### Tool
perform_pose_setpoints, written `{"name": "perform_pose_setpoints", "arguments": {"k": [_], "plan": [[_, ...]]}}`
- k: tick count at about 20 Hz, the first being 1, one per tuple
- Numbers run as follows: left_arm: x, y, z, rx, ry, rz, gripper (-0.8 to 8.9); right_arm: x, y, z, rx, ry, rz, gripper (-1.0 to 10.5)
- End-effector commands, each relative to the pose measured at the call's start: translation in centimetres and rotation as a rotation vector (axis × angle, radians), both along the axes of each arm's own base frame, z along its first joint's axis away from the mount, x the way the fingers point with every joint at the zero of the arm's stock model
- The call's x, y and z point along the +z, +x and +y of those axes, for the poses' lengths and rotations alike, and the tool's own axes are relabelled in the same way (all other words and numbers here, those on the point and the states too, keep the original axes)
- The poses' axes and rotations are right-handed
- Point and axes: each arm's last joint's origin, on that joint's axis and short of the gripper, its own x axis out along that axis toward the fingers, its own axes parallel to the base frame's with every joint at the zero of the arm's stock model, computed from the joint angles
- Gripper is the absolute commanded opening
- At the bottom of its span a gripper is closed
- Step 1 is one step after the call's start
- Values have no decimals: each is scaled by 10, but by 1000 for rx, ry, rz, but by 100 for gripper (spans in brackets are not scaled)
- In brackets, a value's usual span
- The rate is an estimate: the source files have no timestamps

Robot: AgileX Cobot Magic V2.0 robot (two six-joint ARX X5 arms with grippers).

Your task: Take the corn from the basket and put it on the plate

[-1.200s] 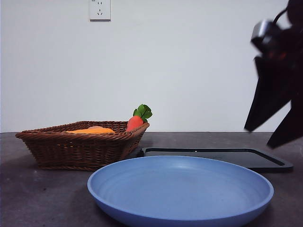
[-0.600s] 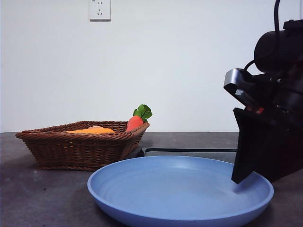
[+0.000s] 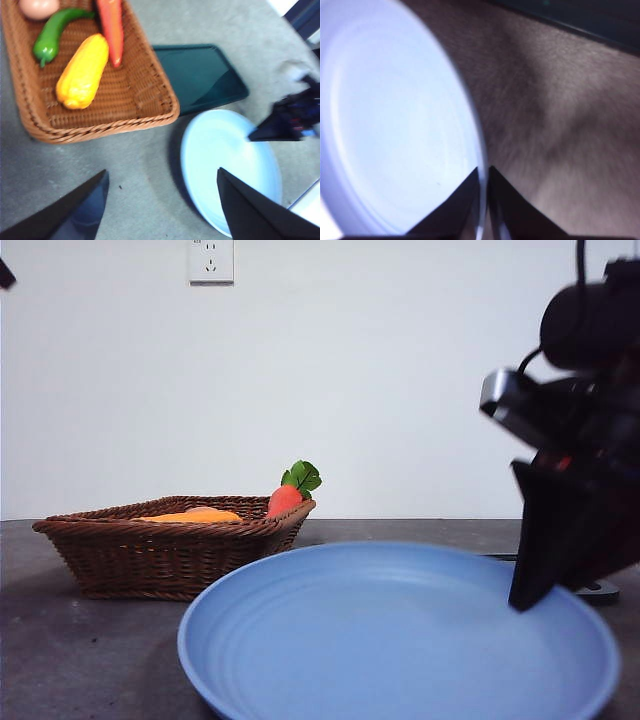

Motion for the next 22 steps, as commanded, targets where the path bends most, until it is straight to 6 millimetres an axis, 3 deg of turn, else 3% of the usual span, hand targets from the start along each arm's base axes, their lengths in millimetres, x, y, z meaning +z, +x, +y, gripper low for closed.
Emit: {"name": "perform_pose_setpoints", "arguments": {"k": [1, 6, 10, 17, 22], "plan": [[3, 14, -4, -15, 4, -23, 352, 17, -8, -3, -1, 15, -27, 2], [5, 57, -23, -31, 118, -22, 352, 54, -35, -17, -20, 57, -133, 2], [11, 100, -47, -80, 259, -22, 352, 73, -48, -26, -68, 100, -213, 2], [1, 175, -91, -137, 508, 59, 352, 79, -51, -31, -92, 115, -241, 2], [-21, 210, -106, -165, 580, 117, 352, 79, -51, -31, -92, 115, -241, 2]]}}
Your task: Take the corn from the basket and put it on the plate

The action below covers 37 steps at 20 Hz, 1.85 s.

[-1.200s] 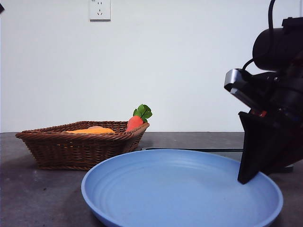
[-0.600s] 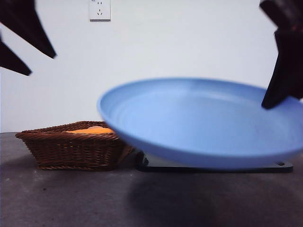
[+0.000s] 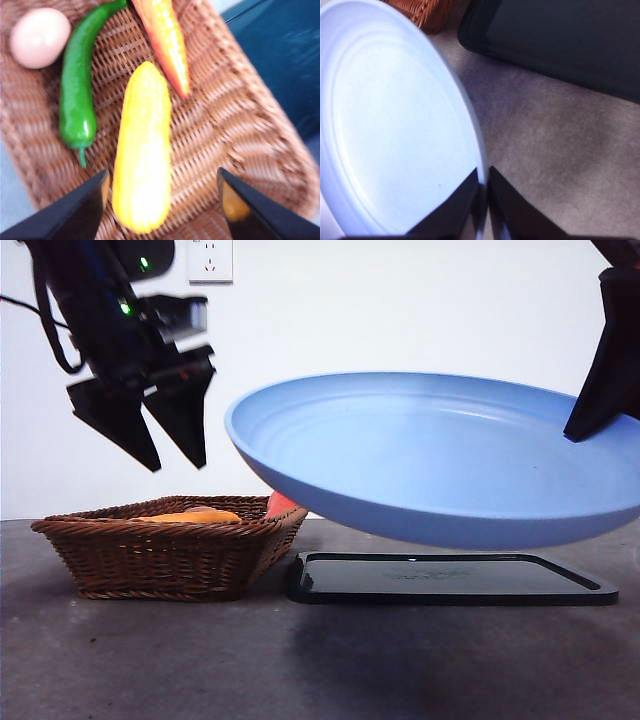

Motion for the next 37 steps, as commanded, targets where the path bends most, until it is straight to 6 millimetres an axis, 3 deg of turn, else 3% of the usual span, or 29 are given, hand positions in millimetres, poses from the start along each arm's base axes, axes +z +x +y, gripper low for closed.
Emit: {"name": "perform_pose_setpoints", "arguments": {"k": [1, 12, 19, 24, 28, 32, 37], "plan": [[-7, 14, -7, -23, 31, 0, 352, 3, 2, 1, 0, 13, -8, 2], [-62, 36, -14, -31, 97, 104, 350, 3, 2, 1, 0, 13, -10, 2], [-62, 37, -15, -22, 92, 89, 206, 3, 2, 1, -2, 11, -11, 2], [-62, 37, -15, -23, 93, 92, 163, 3, 2, 1, -3, 12, -15, 2], [-45, 40, -15, 3, 60, 61, 163, 3, 3, 0, -20, 16, -6, 2], [0, 34, -15, -8, -36, -23, 163, -3, 12, -5, -72, 13, 34, 2], [52, 6, -10, -79, -258, -69, 163, -24, 40, -13, -177, 15, 126, 2]]}}
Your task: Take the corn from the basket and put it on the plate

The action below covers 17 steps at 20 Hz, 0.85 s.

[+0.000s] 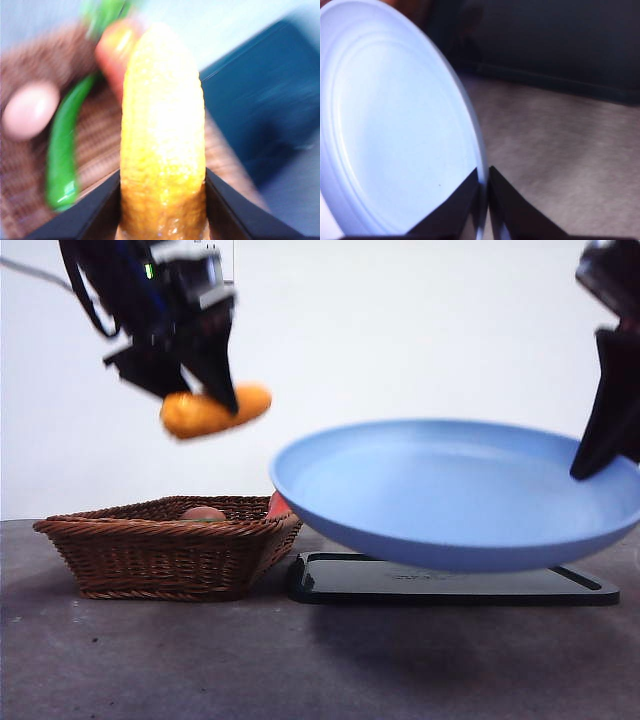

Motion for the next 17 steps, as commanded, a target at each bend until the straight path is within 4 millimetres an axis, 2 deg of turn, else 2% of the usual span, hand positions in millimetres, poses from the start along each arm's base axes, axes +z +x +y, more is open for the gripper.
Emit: {"name": "perform_pose_setpoints", "arguments": {"k": [1, 5, 9, 13, 17], "plan": [[13, -7, -4, -61, -94, 23, 163, -9, 15, -1, -57, 22, 56, 2], [16, -23, -24, -219, -181, 86, 163, -24, 33, -2, -114, 36, 145, 2], [3, -37, -61, -353, -152, 115, 163, -20, 54, 1, -109, 47, 160, 2], [-24, -45, -98, -468, -104, 172, 163, -7, 69, 5, -90, 98, 149, 2], [-54, -44, -119, -494, -31, 221, 163, -6, 70, 6, -83, 107, 152, 2]]}}
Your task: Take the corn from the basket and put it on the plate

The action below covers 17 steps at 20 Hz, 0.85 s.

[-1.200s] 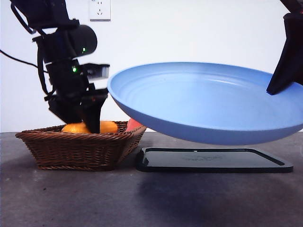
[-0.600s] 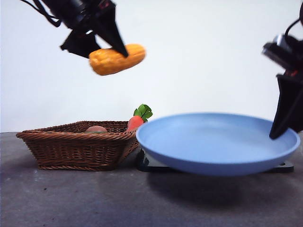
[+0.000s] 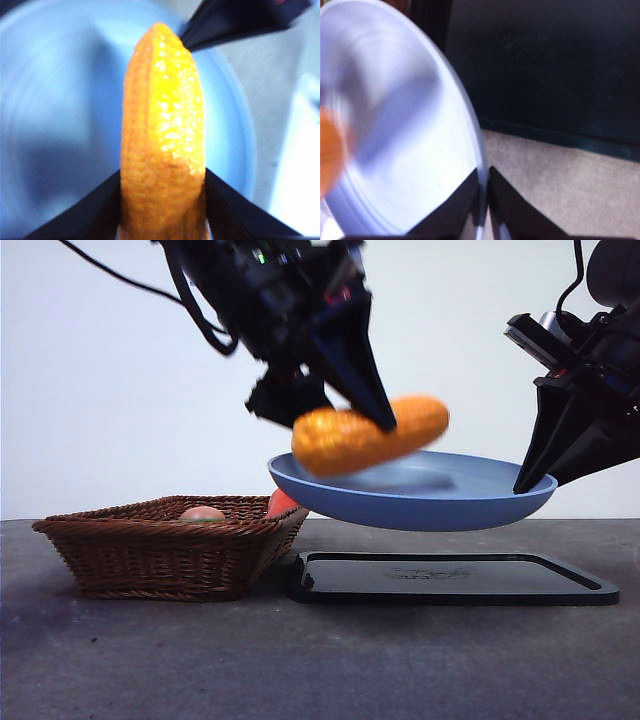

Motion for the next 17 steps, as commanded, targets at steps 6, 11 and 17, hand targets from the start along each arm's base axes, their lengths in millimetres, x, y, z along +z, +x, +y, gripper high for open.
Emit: {"name": "perform_pose_setpoints", "arguments": {"k": [6, 11, 17], "plan": [[-27, 5, -16, -29, 63, 27, 311, 1, 3, 2, 10, 8, 3, 2], [-27, 5, -16, -7, 62, 46, 341, 1, 3, 2, 12, 5, 0, 2], [7, 10, -15, 20, 53, 50, 341, 0, 4, 1, 4, -7, 2, 2]]}}
